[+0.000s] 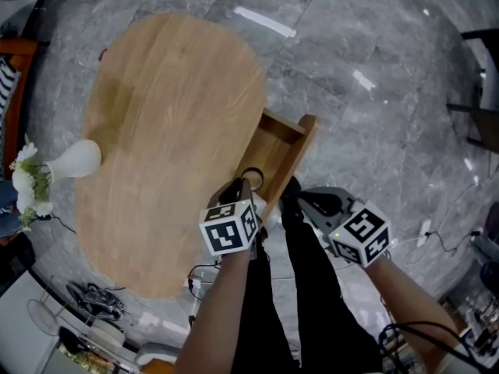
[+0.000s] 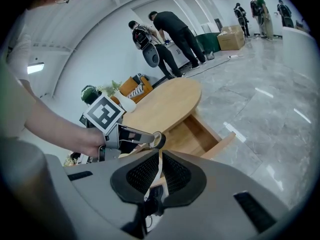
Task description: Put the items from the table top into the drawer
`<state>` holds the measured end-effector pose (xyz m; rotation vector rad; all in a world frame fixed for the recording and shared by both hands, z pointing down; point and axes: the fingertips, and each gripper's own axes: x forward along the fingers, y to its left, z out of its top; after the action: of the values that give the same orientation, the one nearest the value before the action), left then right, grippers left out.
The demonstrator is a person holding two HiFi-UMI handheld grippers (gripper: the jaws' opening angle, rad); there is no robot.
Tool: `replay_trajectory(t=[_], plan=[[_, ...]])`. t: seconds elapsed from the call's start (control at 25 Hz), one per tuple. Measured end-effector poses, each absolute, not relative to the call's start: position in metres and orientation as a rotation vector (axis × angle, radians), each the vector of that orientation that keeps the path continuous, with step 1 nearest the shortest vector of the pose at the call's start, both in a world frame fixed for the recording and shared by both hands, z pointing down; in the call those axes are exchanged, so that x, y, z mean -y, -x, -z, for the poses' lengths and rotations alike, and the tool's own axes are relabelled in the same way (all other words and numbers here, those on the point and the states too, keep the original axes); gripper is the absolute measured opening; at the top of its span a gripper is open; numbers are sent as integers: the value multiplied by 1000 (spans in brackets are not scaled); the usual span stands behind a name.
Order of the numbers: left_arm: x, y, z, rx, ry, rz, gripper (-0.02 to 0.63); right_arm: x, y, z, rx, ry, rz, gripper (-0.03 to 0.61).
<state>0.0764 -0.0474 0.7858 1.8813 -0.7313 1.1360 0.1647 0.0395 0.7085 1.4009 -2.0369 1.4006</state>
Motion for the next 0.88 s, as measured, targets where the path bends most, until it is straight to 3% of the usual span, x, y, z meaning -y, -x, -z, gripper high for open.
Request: replay_trajectory(t=[0.52, 0.88], plan=[[33, -94, -811, 717, -1865, -1165, 73, -68, -188, -722, 2010, -1406, -1440, 42], [27, -85, -802, 750, -1853, -1150, 59, -65, -194, -720, 2019, -1396, -1410, 43]])
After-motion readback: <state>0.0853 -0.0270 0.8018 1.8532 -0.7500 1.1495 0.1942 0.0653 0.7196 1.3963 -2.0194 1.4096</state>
